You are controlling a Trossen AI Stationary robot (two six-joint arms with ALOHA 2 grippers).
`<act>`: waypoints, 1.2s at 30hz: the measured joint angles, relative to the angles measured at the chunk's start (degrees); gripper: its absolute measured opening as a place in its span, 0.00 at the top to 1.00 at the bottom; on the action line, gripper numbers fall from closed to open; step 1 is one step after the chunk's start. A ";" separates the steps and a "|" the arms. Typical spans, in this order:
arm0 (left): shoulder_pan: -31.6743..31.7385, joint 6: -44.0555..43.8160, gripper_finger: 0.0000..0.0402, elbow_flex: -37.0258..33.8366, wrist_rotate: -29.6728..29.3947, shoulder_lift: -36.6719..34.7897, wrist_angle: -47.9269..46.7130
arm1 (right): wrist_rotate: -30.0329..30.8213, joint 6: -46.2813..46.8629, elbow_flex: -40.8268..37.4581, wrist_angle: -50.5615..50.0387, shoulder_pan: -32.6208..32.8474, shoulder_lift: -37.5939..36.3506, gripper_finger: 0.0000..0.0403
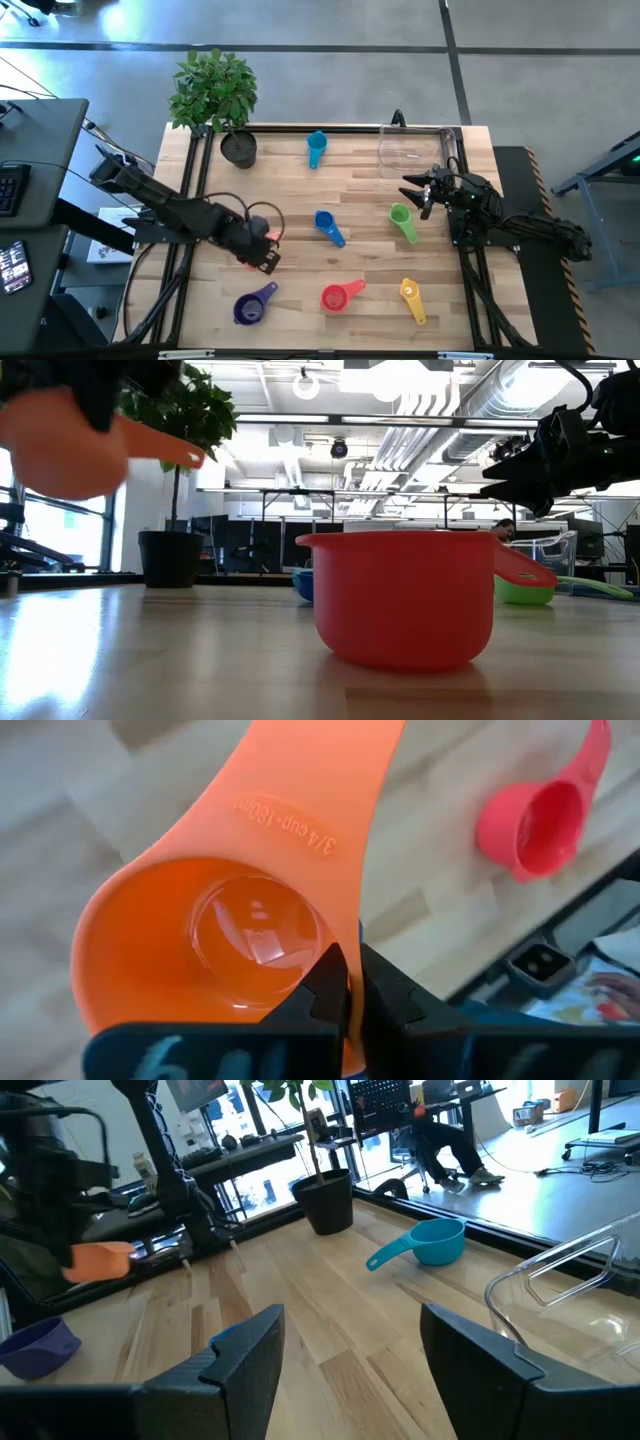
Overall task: Nest measuring cups in basket
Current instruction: Stack the orange measuring cup on top of the violet measuring cup
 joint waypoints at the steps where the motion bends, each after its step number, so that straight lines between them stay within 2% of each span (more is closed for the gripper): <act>1: -1.17 -2.21 1.00 0.11 0.02 0.00 -0.04 | 0.00 -0.01 0.01 0.00 -0.01 0.00 0.44; 8: -8.99 -15.08 1.00 1.44 1.38 0.04 -0.15 | 0.00 -0.01 0.00 0.00 -0.02 0.00 0.44; 16: -14.93 -22.60 1.00 5.73 1.12 1.98 0.04 | 0.00 0.00 0.00 0.00 -0.02 0.00 0.44; 28: -16.98 -23.66 1.00 13.44 0.71 14.67 -0.24 | -0.02 0.00 0.00 0.00 -0.01 0.00 0.44; 36: -16.29 -23.75 0.99 14.98 -1.05 19.29 -0.90 | 0.00 -0.02 0.02 0.00 0.00 0.00 0.44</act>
